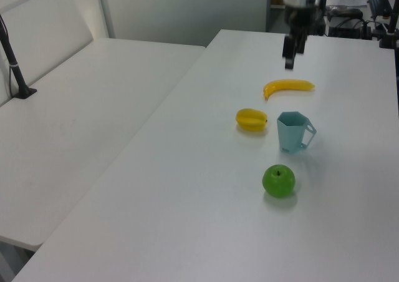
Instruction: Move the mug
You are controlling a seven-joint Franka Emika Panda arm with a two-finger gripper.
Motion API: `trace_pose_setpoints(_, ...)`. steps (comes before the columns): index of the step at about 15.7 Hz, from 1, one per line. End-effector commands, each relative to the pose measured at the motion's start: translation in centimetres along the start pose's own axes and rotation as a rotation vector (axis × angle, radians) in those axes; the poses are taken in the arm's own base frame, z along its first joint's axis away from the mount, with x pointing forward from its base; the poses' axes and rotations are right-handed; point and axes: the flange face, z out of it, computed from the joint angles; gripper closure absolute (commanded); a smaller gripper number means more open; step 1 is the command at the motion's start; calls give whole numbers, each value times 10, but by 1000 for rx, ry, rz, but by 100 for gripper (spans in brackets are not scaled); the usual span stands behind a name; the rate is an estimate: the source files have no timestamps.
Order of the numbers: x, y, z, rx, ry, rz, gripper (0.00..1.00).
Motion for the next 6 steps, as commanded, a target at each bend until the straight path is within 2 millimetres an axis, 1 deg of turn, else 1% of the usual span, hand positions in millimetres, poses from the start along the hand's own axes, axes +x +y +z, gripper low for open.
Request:
trace_pose_setpoints(1, 0, 34, -19, 21, -23, 13, 0)
trace_pose_setpoints(3, -2, 49, -17, 16, -51, 38, 0)
trace_pose_setpoints(6, -1, 54, -19, 14, -48, 46, 0)
